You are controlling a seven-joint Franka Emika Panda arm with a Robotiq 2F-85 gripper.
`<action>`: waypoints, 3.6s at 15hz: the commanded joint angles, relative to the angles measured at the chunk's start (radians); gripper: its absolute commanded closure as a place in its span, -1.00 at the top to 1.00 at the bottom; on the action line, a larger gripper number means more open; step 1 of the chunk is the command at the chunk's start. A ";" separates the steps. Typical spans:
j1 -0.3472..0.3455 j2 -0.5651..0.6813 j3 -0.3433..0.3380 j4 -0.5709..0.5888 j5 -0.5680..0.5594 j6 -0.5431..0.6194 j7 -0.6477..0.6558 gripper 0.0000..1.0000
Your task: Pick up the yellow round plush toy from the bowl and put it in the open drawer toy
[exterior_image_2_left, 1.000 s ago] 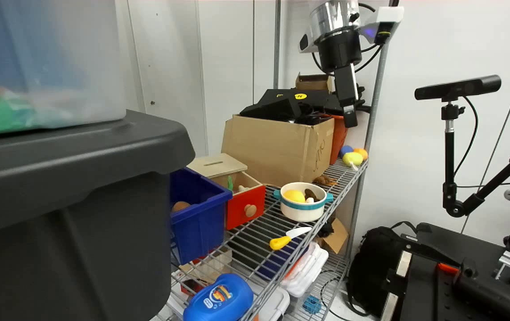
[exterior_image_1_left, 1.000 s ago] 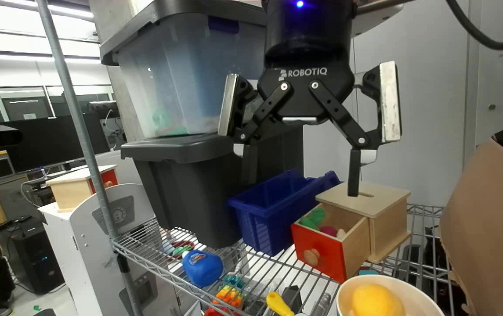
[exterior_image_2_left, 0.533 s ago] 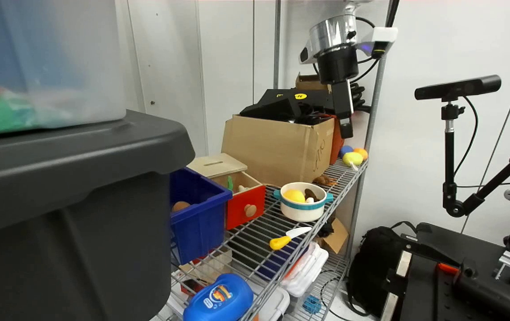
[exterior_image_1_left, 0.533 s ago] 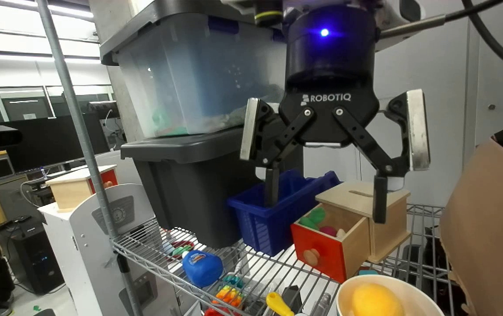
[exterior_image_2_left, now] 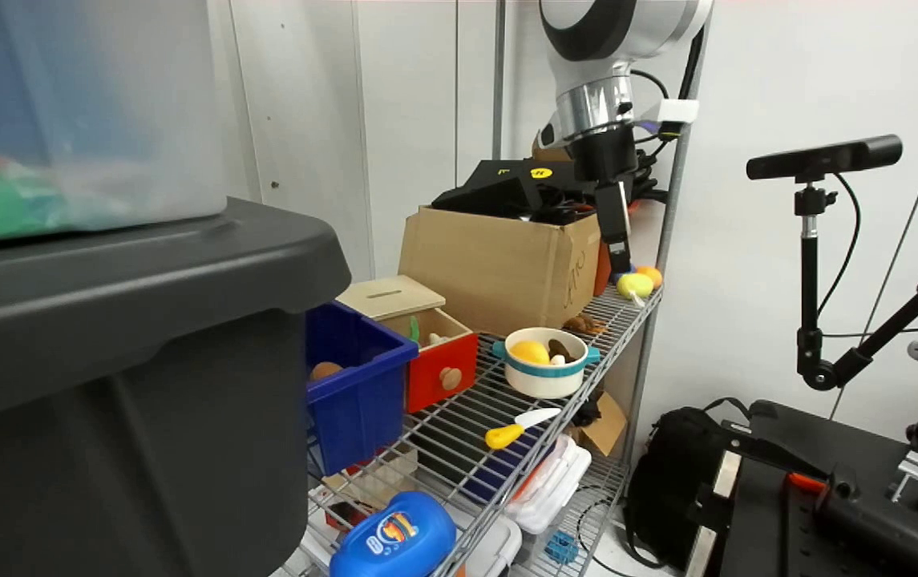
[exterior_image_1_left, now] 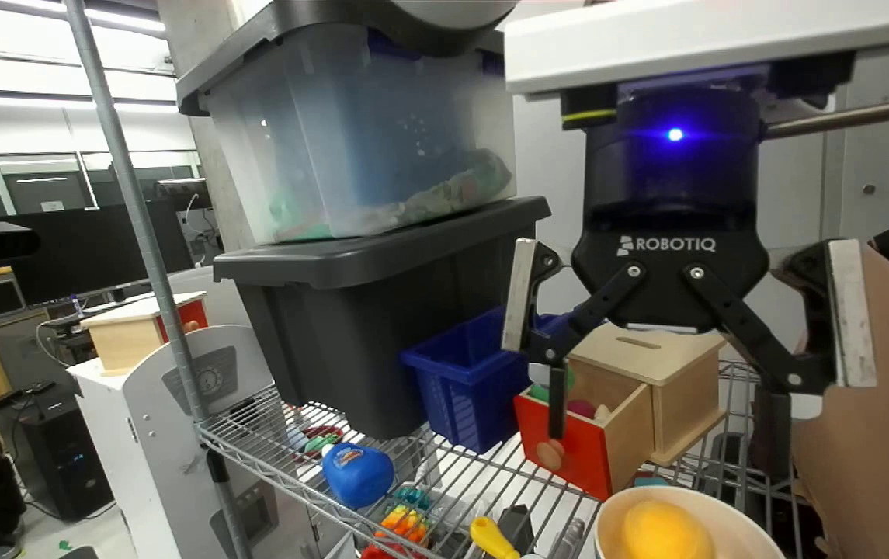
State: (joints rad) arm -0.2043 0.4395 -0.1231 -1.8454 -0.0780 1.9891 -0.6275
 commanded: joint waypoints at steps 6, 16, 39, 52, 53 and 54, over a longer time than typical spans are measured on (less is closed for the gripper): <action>-0.025 0.106 0.022 0.140 -0.042 -0.053 -0.005 1.00; -0.024 0.155 0.054 0.187 -0.033 -0.075 -0.003 1.00; -0.008 0.147 0.064 0.162 -0.090 0.017 0.001 1.00; -0.008 0.147 0.064 0.162 -0.090 0.018 0.001 1.00; -0.011 0.156 0.064 0.174 -0.087 0.015 -0.003 1.00; -0.013 0.162 0.064 0.182 -0.086 0.011 -0.004 1.00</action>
State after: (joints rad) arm -0.2052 0.5884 -0.0684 -1.6852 -0.1628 2.0093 -0.6291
